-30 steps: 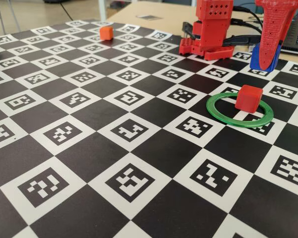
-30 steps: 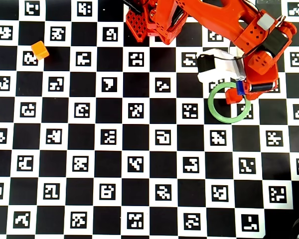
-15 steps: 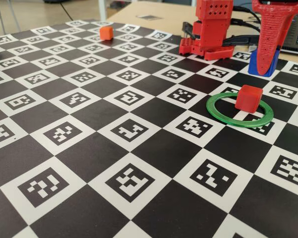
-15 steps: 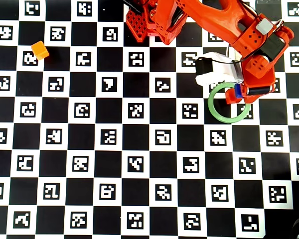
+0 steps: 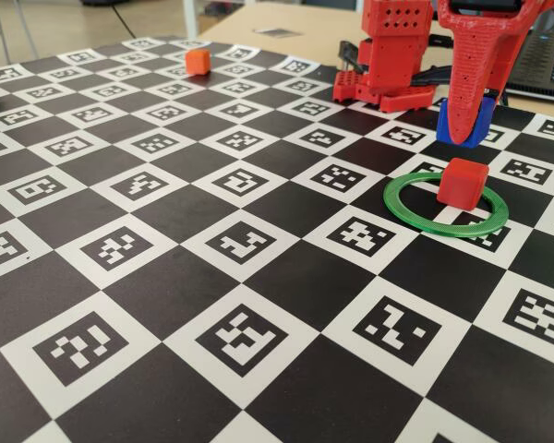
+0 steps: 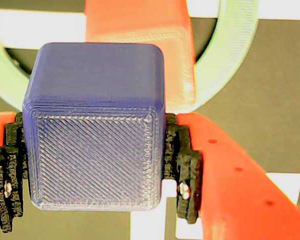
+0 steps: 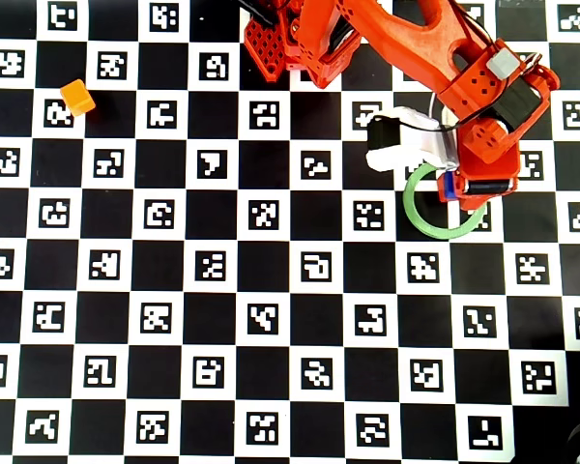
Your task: Grab the red cube then put it in the green circle then put the blue cube on top and finally the orange cube on top
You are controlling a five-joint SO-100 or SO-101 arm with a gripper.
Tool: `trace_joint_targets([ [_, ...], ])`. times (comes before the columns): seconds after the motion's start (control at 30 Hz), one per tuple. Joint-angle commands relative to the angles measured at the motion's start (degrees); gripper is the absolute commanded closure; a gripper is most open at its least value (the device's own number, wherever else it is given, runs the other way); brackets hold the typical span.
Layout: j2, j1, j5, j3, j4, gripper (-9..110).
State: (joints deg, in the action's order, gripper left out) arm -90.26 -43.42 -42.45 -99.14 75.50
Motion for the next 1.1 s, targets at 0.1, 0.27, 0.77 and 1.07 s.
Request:
trace_joint_targets([
  [0.1,-4.57,1.32,1.23,-0.79,-0.62,105],
  [0.27,-5.71,2.37,2.46,-2.46,-1.32,105],
  [0.77,-5.19,-1.41,1.67,-3.52,-2.72,105],
  [1.07,-3.78,-2.81,0.97,-2.55,-3.34,105],
])
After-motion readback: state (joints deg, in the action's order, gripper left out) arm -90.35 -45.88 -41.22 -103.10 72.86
